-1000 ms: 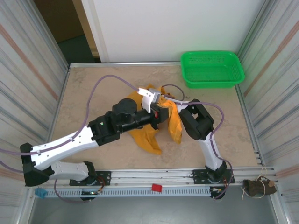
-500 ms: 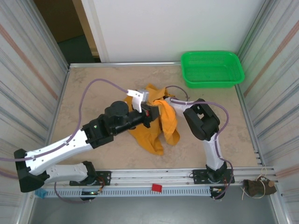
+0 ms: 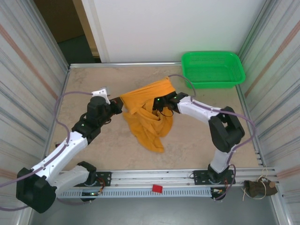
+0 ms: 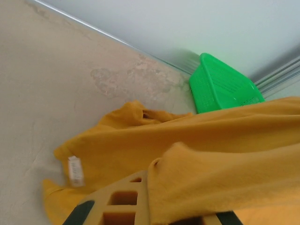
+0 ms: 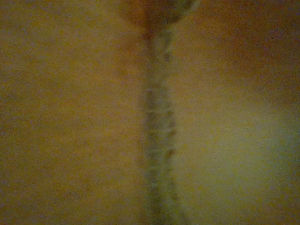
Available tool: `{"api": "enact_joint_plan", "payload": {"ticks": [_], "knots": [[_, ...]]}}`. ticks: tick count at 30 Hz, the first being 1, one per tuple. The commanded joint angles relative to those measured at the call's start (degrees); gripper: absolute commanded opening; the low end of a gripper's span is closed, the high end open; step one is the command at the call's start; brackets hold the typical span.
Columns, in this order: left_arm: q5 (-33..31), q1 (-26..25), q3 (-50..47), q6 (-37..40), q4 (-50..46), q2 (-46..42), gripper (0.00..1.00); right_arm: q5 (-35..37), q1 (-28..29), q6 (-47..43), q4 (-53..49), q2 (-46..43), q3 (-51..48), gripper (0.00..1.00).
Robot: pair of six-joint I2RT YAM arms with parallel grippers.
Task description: Fold the inside-out t-shirt
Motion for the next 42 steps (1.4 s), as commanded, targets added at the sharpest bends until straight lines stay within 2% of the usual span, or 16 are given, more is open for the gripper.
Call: {"api": "enact_joint_plan", "payload": {"ticks": [1, 4, 7, 8, 11, 13, 15, 21, 25, 26, 27, 28, 30, 34, 36, 42], "knots": [[-1.2, 3.9, -2.0, -1.7, -0.6, -1.0, 0.0, -5.9, -1.6, -5.8, -1.3, -7.6, 2.5, 0.0], [-1.2, 4.7, -1.5, -1.4, 0.0, 0.3, 0.0, -4.4, -0.8, -9.6, -5.8, -9.4, 4.1, 0.0], [2.4, 5.4, 0.6, 1.1, 1.6, 1.9, 0.0, -1.1, -0.2, -13.1, -9.8, -7.5, 4.9, 0.0], [4.2, 5.4, 1.2, 2.3, 2.4, 2.0, 0.07, -0.8, -0.2, -13.7, -10.5, -6.5, 5.0, 0.0], [7.2, 4.3, 1.7, 6.5, 3.9, 0.3, 0.51, -0.8, 0.0, -14.9, -11.4, -2.7, 5.6, 0.0], [10.0, 3.3, 1.1, 8.5, 5.2, -1.2, 0.68, -1.3, 0.4, -15.9, -12.3, -1.2, 6.5, 0.0], [12.9, 1.9, 0.0, 9.7, 8.0, -1.7, 0.77, -0.9, 1.1, -17.1, -13.8, -0.6, 7.5, 0.0], [17.9, -4.6, 5.2, 16.0, 15.2, 6.3, 0.85, -0.9, 2.2, -19.1, -16.9, 0.5, 9.9, 0.0], [20.4, -6.8, 13.6, 20.4, 12.3, 14.2, 0.88, -0.9, 2.9, -19.7, -18.1, 1.3, 10.9, 0.0], [20.7, -6.8, 14.6, 20.6, 12.5, 15.6, 0.88, -0.8, 3.1, -19.8, -18.2, 1.3, 10.9, 0.0], [20.7, -6.8, 15.6, 20.8, 12.9, 17.1, 0.81, -0.7, 3.3, -19.9, -18.3, 1.2, 10.7, 0.0], [21.3, -6.7, 16.6, 20.7, 13.2, 18.4, 0.62, -0.6, 3.6, -19.9, -18.3, 1.1, 10.4, 0.0], [22.0, -5.6, 18.5, 18.5, 13.9, 21.0, 0.0, -0.6, 3.9, -19.8, -17.9, 0.5, 9.3, 0.0], [14.2, -0.4, 18.6, 7.8, 16.1, 23.3, 0.0, -1.3, 4.5, -19.9, -17.0, -2.1, 5.9, 0.0], [11.2, 3.3, 19.6, 1.8, 12.9, 24.9, 0.0, -2.2, 4.9, -20.3, -17.1, -4.3, 4.4, 0.0], [7.6, 7.6, 23.6, -0.7, 0.1, 31.2, 0.0, -1.2, 5.6, -21.4, -19.7, -12.6, 4.9, 0.0]]}}
